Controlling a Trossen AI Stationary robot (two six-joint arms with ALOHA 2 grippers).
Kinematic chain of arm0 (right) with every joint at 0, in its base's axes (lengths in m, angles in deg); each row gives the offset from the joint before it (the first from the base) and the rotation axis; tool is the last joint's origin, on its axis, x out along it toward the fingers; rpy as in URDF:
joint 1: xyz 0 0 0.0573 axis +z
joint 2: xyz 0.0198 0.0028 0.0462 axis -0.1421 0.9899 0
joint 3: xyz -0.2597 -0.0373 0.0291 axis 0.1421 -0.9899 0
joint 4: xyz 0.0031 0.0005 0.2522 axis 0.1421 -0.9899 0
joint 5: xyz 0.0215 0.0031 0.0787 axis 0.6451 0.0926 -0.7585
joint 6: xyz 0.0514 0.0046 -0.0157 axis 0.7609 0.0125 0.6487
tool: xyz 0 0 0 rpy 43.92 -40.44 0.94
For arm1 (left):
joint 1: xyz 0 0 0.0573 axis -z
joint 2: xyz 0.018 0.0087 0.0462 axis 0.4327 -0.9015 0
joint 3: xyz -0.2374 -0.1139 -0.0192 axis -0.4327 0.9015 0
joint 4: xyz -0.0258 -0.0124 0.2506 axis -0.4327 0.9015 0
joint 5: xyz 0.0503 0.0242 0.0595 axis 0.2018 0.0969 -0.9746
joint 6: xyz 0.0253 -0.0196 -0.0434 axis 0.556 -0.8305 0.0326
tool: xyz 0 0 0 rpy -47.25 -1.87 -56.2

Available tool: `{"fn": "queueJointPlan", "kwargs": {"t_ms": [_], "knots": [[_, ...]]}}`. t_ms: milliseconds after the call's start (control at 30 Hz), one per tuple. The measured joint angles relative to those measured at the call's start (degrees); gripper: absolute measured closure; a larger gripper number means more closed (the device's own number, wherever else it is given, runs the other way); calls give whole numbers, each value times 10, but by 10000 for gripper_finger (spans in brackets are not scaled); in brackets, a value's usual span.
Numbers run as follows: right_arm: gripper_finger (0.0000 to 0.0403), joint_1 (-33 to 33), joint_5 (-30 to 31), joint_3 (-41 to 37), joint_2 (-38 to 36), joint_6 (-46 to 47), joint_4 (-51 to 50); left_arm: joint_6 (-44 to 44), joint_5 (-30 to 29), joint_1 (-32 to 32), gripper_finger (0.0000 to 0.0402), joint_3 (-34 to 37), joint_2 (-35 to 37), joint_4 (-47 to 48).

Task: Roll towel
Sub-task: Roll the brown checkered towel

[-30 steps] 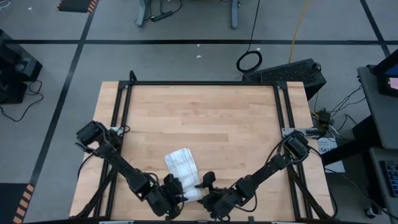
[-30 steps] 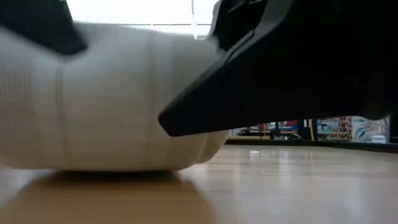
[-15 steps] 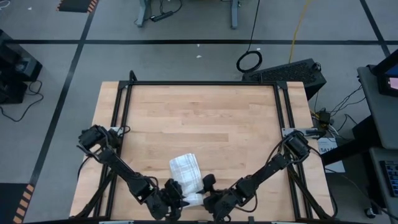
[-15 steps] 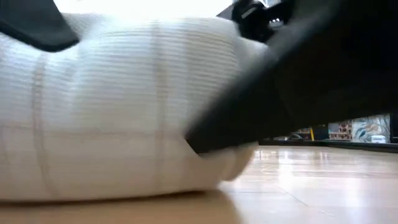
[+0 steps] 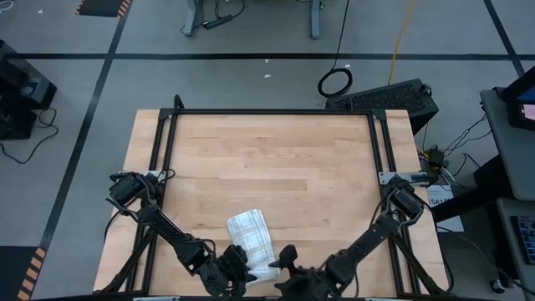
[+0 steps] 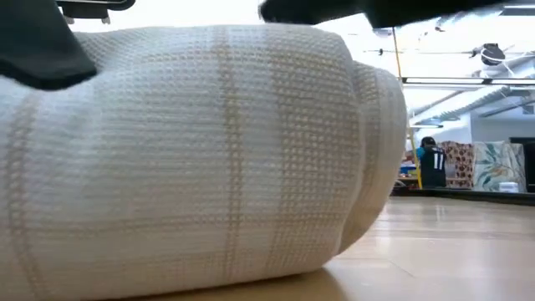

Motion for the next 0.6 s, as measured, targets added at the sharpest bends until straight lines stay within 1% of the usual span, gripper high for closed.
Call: {"fn": "queueJointPlan", "kwargs": {"t_ms": [67,267,433,600], "knots": [[81,-12,-30,0,0,26,11,0,-2,0,336,0,0,0],[122,-53,-120,0,0,86,-1,0,-7,-1,336,0,-1,2],[172,-80,-221,0,0,112,0,4,-14,-1,336,0,-6,1],[229,-98,-269,0,3,125,-3,18,-15,-1,321,0,-6,3]]}}
